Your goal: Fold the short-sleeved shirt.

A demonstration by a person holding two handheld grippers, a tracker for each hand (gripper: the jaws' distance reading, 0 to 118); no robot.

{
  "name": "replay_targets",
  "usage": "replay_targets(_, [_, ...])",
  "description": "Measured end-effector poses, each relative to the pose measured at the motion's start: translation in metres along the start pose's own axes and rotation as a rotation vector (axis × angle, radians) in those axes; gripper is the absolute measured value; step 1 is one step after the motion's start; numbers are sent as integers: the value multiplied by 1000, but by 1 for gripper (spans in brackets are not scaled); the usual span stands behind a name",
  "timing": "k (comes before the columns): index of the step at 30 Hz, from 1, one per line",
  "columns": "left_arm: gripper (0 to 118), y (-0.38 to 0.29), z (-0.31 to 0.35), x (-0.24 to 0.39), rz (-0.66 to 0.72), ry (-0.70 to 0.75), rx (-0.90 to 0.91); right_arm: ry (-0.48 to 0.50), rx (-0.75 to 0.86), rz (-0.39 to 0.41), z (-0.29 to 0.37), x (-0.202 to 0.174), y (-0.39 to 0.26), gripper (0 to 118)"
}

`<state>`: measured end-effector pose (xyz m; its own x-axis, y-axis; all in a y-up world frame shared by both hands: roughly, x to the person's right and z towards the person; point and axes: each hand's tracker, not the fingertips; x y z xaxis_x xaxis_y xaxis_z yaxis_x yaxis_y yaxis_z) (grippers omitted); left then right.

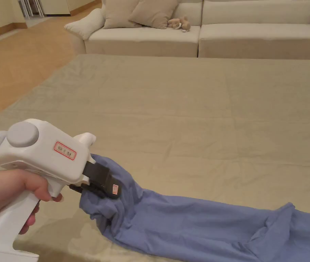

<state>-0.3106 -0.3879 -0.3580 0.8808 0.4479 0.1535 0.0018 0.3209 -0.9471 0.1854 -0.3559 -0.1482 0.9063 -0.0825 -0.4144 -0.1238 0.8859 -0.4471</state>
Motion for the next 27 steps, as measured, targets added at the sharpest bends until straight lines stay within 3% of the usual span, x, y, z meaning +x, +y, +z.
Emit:
replay_targets(4, [9,8,-50,54,-10,1,-84,27,14,-56,15,11,-4,0])
replay_targets(14, [9,1,-166,132,-105,147,-212,-28,69,-64,57,44,-16,0])
replay_targets(16, [22,-3,-183,145,-157,229,-236,-30,74,-79,61,52,-21,0])
replay_targets(18, [54,-10,-183,166,-165,211,-215,-34,72,-92,62,55,-25,0])
replay_targets(19, [78,-10,-182,173,-175,190,-217,-33,69,-99,62,57,-27,0])
replay_targets(20, [85,-12,-177,180,-176,123,-210,-30,66,-104,62,58,-29,0])
replay_targets(25, [85,-14,-122,205,-197,-54,-112,-11,62,-105,63,57,-30,0])
replay_targets(27, [84,-11,-91,197,-174,-38,-32,-4,68,-100,64,56,-28,0])
